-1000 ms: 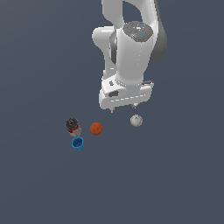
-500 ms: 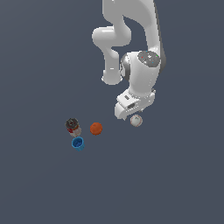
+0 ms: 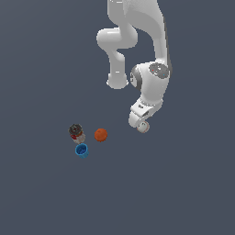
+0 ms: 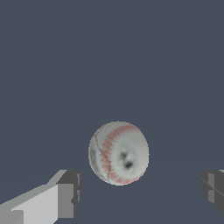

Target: Pick up a designated object from a clutter of objects.

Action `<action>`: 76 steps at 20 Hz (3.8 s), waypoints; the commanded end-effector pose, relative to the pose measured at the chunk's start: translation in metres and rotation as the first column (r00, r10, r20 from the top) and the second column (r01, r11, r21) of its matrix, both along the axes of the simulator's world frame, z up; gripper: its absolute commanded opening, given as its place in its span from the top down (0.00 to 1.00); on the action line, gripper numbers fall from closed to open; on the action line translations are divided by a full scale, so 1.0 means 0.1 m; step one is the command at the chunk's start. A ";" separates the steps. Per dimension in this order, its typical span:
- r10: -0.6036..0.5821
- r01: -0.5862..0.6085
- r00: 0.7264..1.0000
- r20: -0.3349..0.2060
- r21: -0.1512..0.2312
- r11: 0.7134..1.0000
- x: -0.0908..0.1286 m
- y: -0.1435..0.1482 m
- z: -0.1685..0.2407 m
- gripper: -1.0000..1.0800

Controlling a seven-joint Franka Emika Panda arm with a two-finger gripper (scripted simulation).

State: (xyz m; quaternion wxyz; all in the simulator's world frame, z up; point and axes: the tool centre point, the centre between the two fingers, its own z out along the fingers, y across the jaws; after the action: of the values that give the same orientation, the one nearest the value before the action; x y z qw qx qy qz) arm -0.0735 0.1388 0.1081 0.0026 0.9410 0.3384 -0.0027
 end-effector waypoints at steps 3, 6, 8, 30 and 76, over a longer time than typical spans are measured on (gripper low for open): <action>0.035 -0.035 0.999 0.003 0.006 0.999 -0.07 0.07 -0.09 0.04; 0.041 -0.041 0.999 0.003 0.007 0.999 -0.09 0.08 -0.10 0.04; 0.037 -0.037 0.999 0.002 0.006 0.999 -0.08 0.07 -0.10 0.04; 0.042 -0.042 0.999 0.003 0.007 0.999 -0.09 0.08 -0.60 1.00; 0.042 -0.042 0.999 0.004 0.011 0.999 0.51 -1.85 1.99 1.00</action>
State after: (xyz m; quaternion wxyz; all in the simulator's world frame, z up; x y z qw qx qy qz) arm -0.0262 -0.0352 0.2912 -0.0025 0.9338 0.3579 0.0005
